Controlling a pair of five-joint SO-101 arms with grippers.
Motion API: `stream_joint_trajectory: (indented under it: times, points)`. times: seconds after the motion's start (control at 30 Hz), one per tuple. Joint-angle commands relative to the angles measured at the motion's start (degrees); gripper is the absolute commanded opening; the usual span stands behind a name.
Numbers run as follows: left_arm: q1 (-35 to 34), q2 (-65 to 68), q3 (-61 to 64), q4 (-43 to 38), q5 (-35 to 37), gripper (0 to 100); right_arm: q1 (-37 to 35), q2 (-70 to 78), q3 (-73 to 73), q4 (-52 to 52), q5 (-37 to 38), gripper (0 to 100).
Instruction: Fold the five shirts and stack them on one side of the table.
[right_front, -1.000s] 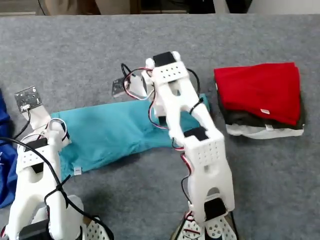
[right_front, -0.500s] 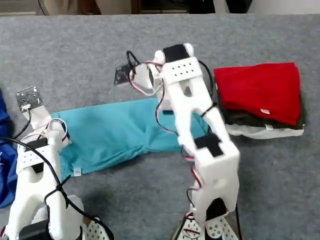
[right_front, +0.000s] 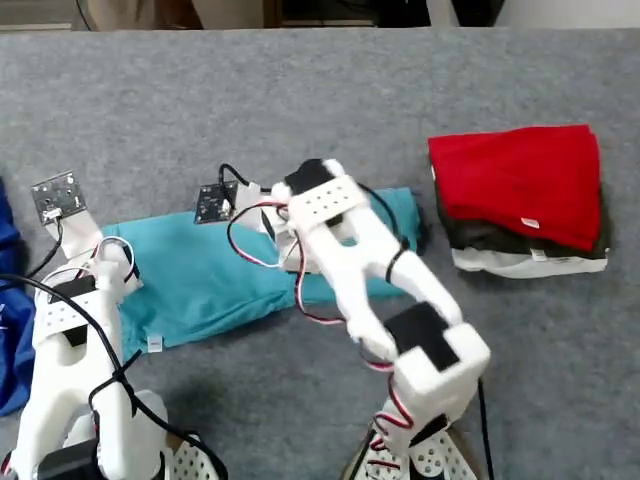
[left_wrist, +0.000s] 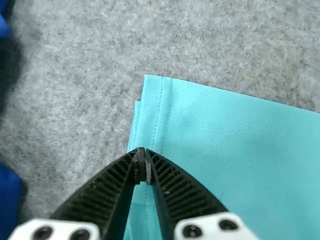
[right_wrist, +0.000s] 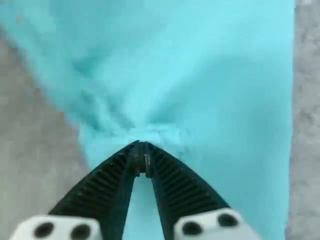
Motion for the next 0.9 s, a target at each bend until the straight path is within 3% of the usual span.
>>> stream_joint_trajectory:
  times: [0.0,0.23,0.33,0.5,0.57,0.63,0.87]
  points:
    - [0.53,-1.19,-0.79,-0.62,-0.26,2,-0.48,3.30,-0.04,-4.66,-1.41,0.5]
    - [0.79,-1.45,-0.79,-0.26,-0.26,2,-0.48,-1.27,-11.21,9.49,-5.98,0.5]
    - [0.88,-1.71,-3.25,5.01,-0.26,2,-0.31,-8.48,-18.15,16.00,-6.07,0.5]
    - [0.70,-1.80,-19.69,29.10,-1.93,2,2.51,-16.57,-24.92,20.84,-5.71,0.9]
    - [0.35,-1.19,-29.36,40.44,-5.19,6,4.44,-16.84,-25.01,22.15,-5.71,0.9]
    - [-0.62,-0.48,-35.08,46.33,-5.89,11,6.37,-16.75,-24.40,23.82,-6.07,0.9]
    - [-2.20,18.07,-37.71,44.40,-5.89,15,10.59,-17.27,-22.64,26.90,-6.07,0.5]
